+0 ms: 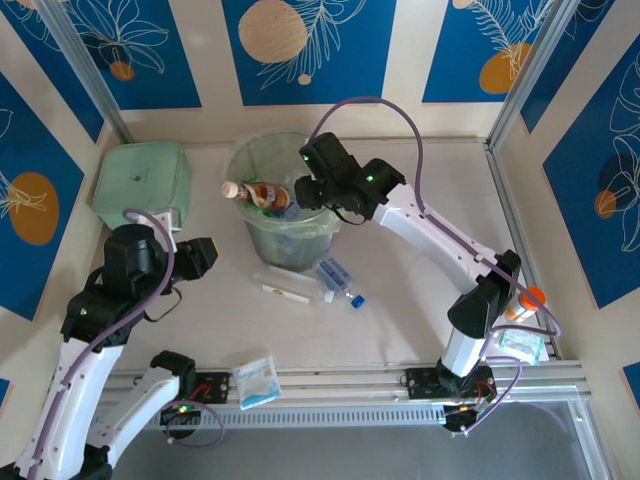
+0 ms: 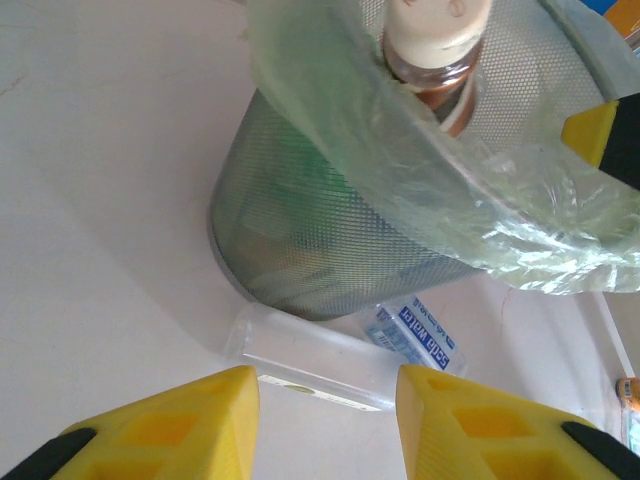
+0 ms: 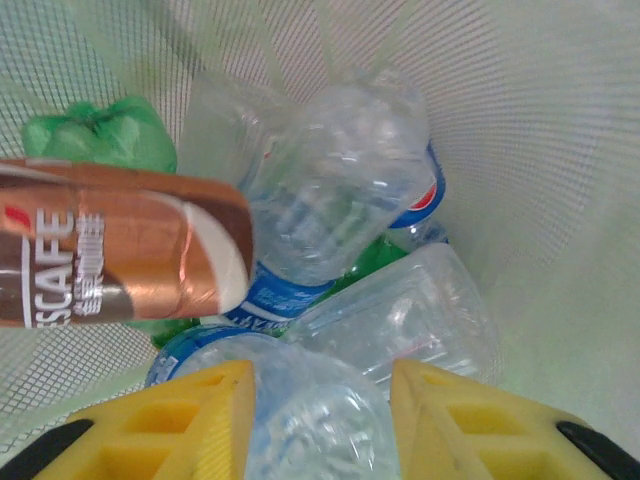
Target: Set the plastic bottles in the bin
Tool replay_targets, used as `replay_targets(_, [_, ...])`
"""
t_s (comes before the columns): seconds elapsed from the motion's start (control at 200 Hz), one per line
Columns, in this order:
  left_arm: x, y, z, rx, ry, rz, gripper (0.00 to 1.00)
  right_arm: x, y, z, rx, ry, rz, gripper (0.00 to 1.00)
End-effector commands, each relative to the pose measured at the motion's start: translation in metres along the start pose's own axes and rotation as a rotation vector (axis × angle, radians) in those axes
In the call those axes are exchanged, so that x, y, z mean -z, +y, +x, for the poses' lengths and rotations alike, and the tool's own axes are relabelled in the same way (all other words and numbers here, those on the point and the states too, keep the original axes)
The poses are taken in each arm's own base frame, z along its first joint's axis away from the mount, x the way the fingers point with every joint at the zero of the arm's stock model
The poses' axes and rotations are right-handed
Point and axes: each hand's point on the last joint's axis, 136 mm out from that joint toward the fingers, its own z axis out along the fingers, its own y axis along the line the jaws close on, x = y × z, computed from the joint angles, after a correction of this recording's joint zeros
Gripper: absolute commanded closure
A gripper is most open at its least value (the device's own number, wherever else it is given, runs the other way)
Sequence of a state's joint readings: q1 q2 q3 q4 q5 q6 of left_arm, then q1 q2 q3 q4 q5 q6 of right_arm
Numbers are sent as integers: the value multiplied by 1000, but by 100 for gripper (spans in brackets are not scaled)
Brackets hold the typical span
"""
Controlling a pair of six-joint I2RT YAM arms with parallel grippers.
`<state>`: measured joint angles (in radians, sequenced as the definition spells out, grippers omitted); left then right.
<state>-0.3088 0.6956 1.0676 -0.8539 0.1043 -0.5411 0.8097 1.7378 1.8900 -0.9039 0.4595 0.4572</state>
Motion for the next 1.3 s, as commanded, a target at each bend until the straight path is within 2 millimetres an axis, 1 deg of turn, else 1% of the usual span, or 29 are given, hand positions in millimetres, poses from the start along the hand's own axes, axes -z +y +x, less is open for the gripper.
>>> replay_targets(0.0, [0, 1, 4, -21, 14, 4, 59, -2, -2, 12, -15, 42, 6, 60])
replay_targets(0.085, [0, 1, 4, -22, 14, 0, 59, 4, -2, 8, -8, 21, 8, 60])
replay_targets(0.165, [1, 2, 3, -20, 10, -2, 59, 20, 0, -4, 7, -32, -7, 57])
replay_targets(0.195, [2, 1, 3, -20, 5, 0, 59, 28, 2, -10, 17, -57, -14, 55])
replay_targets(0.285, [4, 3, 2, -19, 1, -10, 59, 60, 12, -27, 65, -156, -44, 50])
replay_targets(0.375, [6, 5, 2, -20, 0, -22, 59, 90, 19, -32, 109, -234, -58, 43])
replay_targets(0.45, [7, 5, 2, -22, 0, -22, 59, 106, 15, -26, 98, -254, -61, 39])
replay_targets(0.505, [7, 5, 2, -22, 1, -22, 59, 113, 10, -16, 81, -252, -66, 38])
replay_targets(0.555, [7, 4, 3, -21, 2, -20, 59, 118, 5, -3, 75, -253, -71, 36])
replay_targets(0.64, [6, 3, 4, -16, 8, -8, 59, 122, -4, 27, 57, -245, -88, 29])
replay_targets(0.715, [4, 2, 6, -11, 14, -1, 59, 115, -20, 61, 8, -195, -88, 25])
replay_targets(0.795, [4, 1, 7, -3, 12, 10, 59, 101, -35, 99, -42, -123, -90, 21])
replay_targets(0.885, [5, -3, 5, 3, -3, 33, 59, 74, -42, 144, -88, -6, -116, 14])
replay_targets(0.99, [5, -7, 2, 11, -7, 51, 59, 34, -57, 180, -177, 113, -120, 14])
replay_targets(1.065, [3, -10, 1, 16, -4, 62, 60, 11, -67, 196, -216, 158, -106, 14])
replay_targets(1.125, [1, -11, 1, 21, -1, 69, 60, -3, -70, 202, -230, 173, -104, 14])
replay_targets(1.296, [-4, -10, 6, 31, 20, 72, 60, -33, -75, 214, -240, 225, -97, 12])
